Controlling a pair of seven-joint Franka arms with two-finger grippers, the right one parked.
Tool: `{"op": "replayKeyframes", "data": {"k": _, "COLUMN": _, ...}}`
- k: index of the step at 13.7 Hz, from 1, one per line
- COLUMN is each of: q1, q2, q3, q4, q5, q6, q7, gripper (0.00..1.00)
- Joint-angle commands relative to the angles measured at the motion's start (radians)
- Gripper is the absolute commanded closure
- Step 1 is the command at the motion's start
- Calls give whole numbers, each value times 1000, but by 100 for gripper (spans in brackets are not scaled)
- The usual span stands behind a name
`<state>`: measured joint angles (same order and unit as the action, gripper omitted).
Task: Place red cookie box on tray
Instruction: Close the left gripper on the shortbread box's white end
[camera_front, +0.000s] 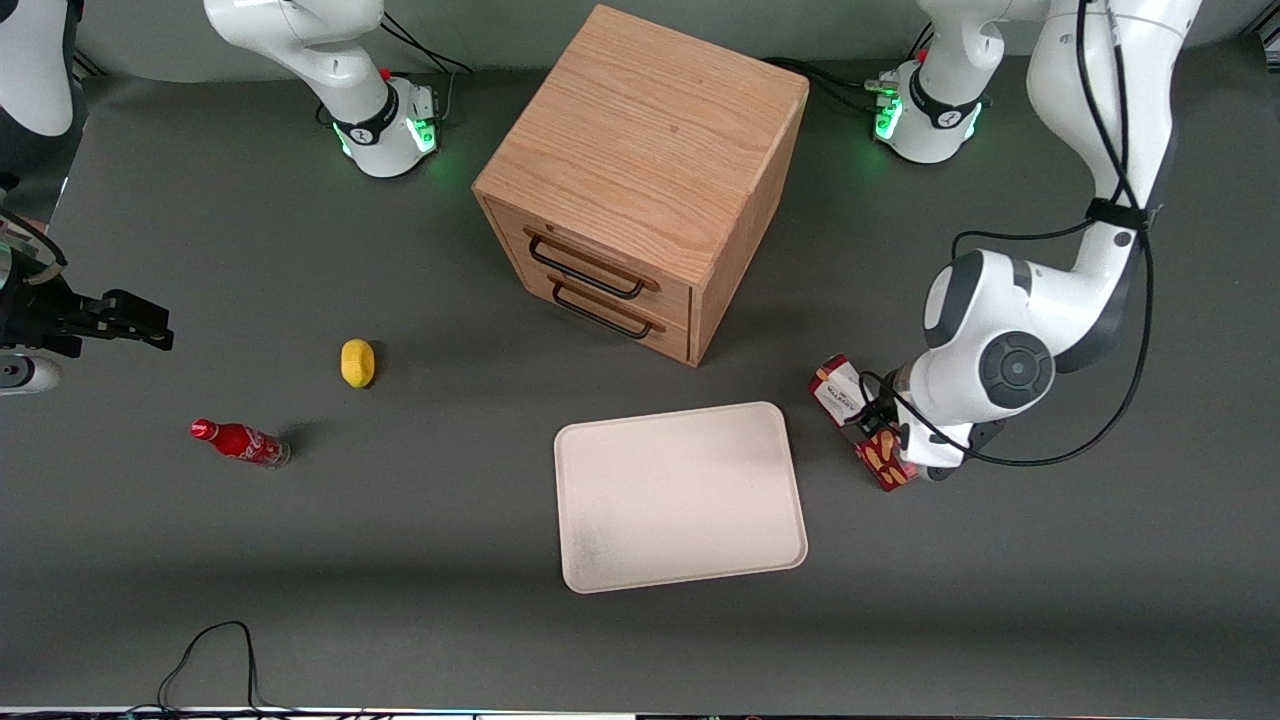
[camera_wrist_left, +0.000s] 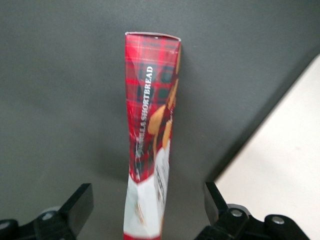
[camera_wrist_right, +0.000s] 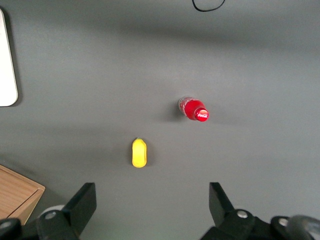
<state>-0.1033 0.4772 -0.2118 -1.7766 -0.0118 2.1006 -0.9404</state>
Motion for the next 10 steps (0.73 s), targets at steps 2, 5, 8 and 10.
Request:
{"op": "replayKeyframes", "data": {"k": 2, "q1": -13, "q2": 34, "q3": 6, "q4": -39, "q5": 55, "q6": 85, "q7": -5, "gripper": 2}}
{"op": "replayKeyframes", "data": {"k": 5, "q1": -12, "q2": 46, "q3": 6, "q4": -60, "q5": 58, "q6": 127, "q7": -5, "gripper": 2}}
{"op": "replayKeyframes", "data": {"k": 8, "q1": -12, "q2": 47, "q3": 6, "q4": -58, "q5": 56, "q6": 134, "q7": -6, "gripper": 2}}
{"op": "replayKeyframes", "data": {"k": 10, "q1": -12, "q2": 49, "q3": 6, "q4": -60, "q5": 58, "q6": 134, "q7": -5, "gripper": 20}}
